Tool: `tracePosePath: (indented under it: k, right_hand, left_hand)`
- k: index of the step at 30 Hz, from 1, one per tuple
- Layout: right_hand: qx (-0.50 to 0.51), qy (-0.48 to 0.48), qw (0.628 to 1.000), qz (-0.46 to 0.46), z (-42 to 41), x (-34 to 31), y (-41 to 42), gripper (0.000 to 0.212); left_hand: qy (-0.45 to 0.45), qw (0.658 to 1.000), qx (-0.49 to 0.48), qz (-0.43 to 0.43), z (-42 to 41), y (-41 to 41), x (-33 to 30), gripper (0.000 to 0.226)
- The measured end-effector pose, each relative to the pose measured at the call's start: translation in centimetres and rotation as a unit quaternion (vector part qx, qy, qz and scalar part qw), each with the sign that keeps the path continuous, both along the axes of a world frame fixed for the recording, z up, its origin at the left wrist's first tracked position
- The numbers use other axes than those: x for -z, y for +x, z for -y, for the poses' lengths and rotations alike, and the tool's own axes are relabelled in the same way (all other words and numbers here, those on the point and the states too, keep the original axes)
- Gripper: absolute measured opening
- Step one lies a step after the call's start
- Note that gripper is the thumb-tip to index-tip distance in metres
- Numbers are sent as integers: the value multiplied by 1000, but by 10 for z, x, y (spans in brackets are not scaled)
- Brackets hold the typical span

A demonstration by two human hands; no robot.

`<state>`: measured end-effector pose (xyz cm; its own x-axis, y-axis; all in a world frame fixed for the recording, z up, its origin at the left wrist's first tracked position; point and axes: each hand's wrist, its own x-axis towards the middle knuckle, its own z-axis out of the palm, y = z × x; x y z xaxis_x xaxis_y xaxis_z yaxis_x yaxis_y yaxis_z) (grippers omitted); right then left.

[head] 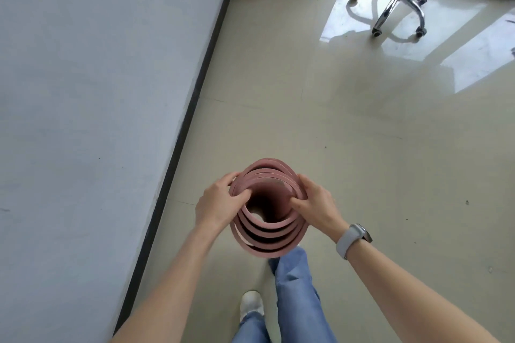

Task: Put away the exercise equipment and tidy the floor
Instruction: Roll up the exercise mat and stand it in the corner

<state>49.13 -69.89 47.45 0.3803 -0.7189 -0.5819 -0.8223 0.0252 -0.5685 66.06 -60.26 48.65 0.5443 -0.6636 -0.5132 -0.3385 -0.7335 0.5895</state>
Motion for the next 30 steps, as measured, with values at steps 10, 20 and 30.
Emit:
tracePosePath:
  k: [10,20,30]
  right_hand:
    - [32,-60,997,40,187,-73,46,33]
    - [3,-136,990,23,403,-124,154,35]
    - [91,-152,984,20,608,-142,270,40]
  left_hand:
    - [-83,996,-35,12,192,41,-69,46]
    - [-123,992,-32,7,395,143,-101,42]
    - [-130,990,51,-2,629,276,-114,45]
